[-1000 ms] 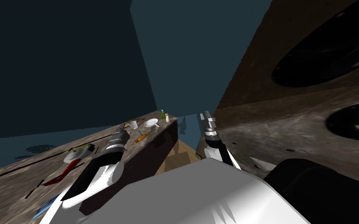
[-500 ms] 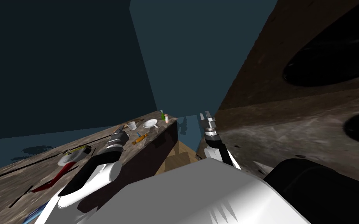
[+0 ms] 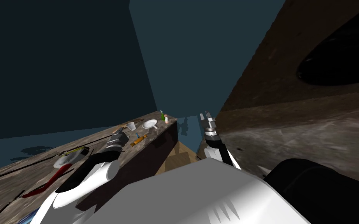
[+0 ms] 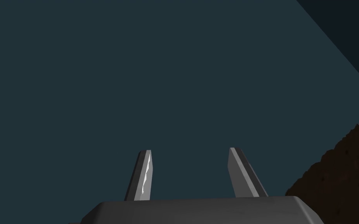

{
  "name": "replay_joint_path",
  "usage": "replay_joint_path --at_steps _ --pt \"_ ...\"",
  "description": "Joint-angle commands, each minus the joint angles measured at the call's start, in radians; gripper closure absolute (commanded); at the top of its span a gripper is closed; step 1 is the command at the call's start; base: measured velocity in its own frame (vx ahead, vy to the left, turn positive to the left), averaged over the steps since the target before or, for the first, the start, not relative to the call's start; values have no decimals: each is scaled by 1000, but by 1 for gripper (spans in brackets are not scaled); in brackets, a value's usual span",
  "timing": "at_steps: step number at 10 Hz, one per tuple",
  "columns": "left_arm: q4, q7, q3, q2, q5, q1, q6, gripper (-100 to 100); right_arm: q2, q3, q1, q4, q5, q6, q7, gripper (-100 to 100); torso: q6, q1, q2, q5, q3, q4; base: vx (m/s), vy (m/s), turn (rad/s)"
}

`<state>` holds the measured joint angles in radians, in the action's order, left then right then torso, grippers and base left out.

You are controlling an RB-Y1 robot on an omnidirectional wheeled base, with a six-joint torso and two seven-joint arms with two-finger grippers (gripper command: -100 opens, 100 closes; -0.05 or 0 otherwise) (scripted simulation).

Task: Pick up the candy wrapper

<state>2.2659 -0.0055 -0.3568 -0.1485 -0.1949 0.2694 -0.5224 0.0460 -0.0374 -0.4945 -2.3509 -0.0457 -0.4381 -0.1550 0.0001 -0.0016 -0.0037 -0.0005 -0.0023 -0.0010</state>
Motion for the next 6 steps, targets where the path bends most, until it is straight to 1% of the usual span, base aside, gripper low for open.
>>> replay_joint_path --at_steps 1,2,3,4,5,6 --pt "-19 17 -21 -8 -20 -10 -50 -100 0 0 0 0 0 0 0 0 0 0 0 0 0 0 43 -42 38" --pt "-19 17 -21 -8 -20 -10 -71 -100 0 0 0 0 0 0 0 0 0 -1 0 0 0 0 47 -34 26" --pt "-28 33 -37 -12 -32 -21 -105 -100 0 0 0 0 0 0 0 0 0 0 0 0 0 0 70 -26 48" --pt "-28 33 -37 -12 -32 -21 -133 -100 0 0 0 0 0 0 0 0 0 0 -1 0 0 0 66 -27 25" --pt "-38 50 -53 -17 -42 -33 -162 -100 0 0 0 0 0 0 0 0 0 0 -1 0 0 0 74 -40 46" --pt "-38 50 -53 -17 -42 -33 -191 -100 0 0 0 0 0 0 0 0 0 0 -1 0 -1 0 55 -32 27"
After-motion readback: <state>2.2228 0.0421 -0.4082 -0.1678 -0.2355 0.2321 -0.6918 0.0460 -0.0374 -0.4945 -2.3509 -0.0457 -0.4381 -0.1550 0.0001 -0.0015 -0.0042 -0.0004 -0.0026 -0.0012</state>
